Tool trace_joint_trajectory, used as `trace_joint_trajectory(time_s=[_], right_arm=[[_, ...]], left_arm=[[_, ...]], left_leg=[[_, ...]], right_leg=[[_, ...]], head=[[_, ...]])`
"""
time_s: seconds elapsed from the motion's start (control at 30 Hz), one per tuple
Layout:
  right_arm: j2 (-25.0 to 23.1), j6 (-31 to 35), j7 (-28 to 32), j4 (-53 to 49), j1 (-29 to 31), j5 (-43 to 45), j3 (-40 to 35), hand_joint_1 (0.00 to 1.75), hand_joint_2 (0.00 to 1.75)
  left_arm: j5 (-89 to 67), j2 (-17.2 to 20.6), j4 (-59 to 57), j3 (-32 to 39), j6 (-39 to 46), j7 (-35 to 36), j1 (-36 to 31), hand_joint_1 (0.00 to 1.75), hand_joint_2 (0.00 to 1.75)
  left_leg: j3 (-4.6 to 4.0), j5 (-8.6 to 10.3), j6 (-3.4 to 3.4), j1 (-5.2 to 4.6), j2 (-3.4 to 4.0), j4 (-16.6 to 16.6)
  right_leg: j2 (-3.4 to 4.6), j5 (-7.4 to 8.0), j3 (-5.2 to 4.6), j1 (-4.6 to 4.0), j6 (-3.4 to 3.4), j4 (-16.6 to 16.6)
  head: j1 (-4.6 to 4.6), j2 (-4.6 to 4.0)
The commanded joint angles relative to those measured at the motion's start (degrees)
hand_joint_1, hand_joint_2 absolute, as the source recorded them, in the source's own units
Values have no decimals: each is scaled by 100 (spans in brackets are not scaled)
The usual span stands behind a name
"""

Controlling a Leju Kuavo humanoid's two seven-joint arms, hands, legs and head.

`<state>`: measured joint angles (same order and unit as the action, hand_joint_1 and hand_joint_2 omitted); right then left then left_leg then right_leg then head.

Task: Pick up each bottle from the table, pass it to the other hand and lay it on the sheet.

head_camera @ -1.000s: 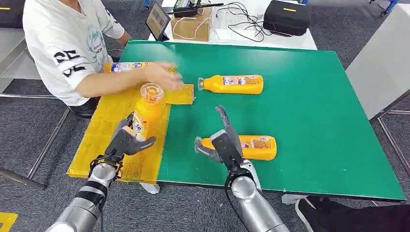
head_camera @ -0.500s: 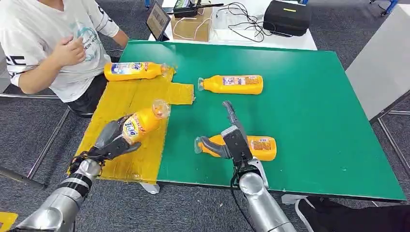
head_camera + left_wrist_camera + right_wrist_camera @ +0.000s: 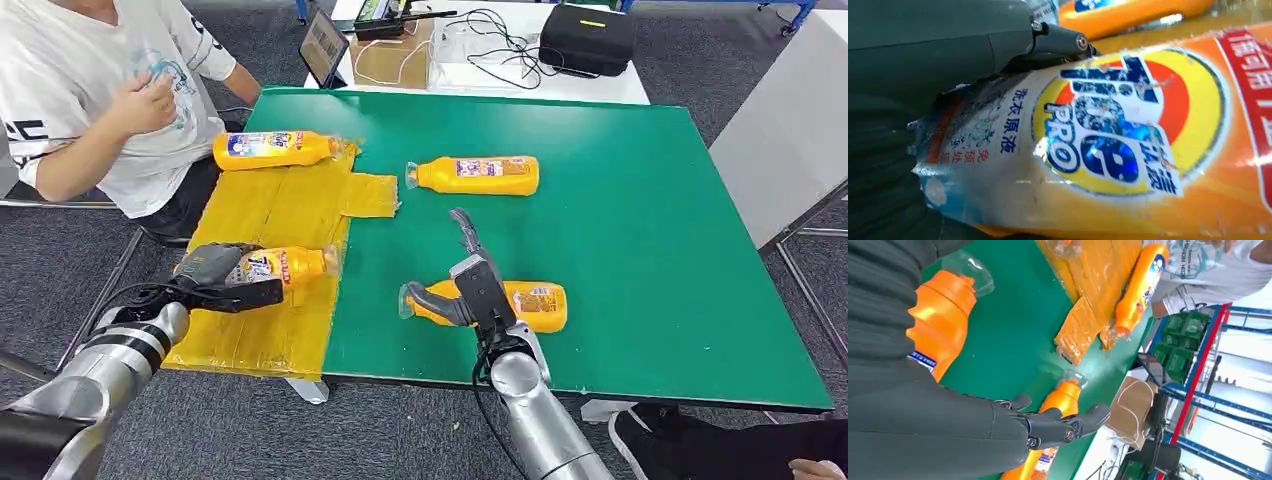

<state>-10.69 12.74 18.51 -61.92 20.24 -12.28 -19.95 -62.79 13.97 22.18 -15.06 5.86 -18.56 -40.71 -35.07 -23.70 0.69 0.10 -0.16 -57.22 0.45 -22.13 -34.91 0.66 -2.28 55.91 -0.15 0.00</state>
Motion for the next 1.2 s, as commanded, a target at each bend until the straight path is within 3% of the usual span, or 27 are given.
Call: trace_joint_trajectory(time_s=[0.03, 0.43, 0.47, 0.57, 0.6, 0.83, 1.0, 1.2], right_arm=[[30, -72, -56, 729, 442, -77, -211, 0, 175], [153, 118, -274, 1019, 583, -488, -344, 0, 175], [196, 226, -368, 1083, 602, -654, -381, 0, 0], [439, 396, -710, 1373, 676, -1264, -553, 0, 0], [515, 441, -775, 1447, 694, -1423, -582, 0, 175], [885, 603, -1129, 1729, 882, -2206, -472, 0, 175], [1022, 264, -1249, 1740, 931, -2443, -340, 0, 175], [1299, 95, -1475, 1611, 939, -2926, -343, 0, 175]], left_arm=[[-81, 15, -693, -469, -245, 35, 87, 0, 175], [113, -18, -611, -255, -10, -88, 231, 0, 175], [188, -61, -582, -180, 72, -150, 291, 0, 0], [436, -156, -447, 28, 205, -478, 538, 0, 0], [493, -160, -386, 65, 258, -608, 613, 0, 0], [1127, -223, -95, 606, 540, -1290, 898, 0, 0], [1466, -261, 120, 930, 687, -1670, 1066, 0, 0], [2699, -429, 1134, 1467, -30, -2144, 1578, 0, 0]], left_leg=[[31, -8, -5, 1, 26, 11], [35, -7, -4, -4, 20, 12], [32, -5, -3, -5, 16, 10], [37, -3, -3, -7, 12, 15], [33, -1, -2, -8, 4, 15], [36, -5, -1, -11, 5, 12], [26, -1, 0, -17, -1, 10], [21, -2, 2, -17, -3, 6]], right_leg=[[21, -1, 21, -2, 8, -9], [17, -4, 27, 4, 7, -8], [15, -2, 25, 6, 6, -7], [11, -2, 30, 8, 6, -12], [4, -2, 28, 10, 3, -11], [3, -5, 33, 12, 4, -12], [-1, -4, 23, 17, 2, -8], [-3, -6, 20, 17, 1, -6]], head=[[2, 2], [2, 0], [0, 0], [-2, 0], [2, 0], [0, 0], [0, 0], [0, 0]])
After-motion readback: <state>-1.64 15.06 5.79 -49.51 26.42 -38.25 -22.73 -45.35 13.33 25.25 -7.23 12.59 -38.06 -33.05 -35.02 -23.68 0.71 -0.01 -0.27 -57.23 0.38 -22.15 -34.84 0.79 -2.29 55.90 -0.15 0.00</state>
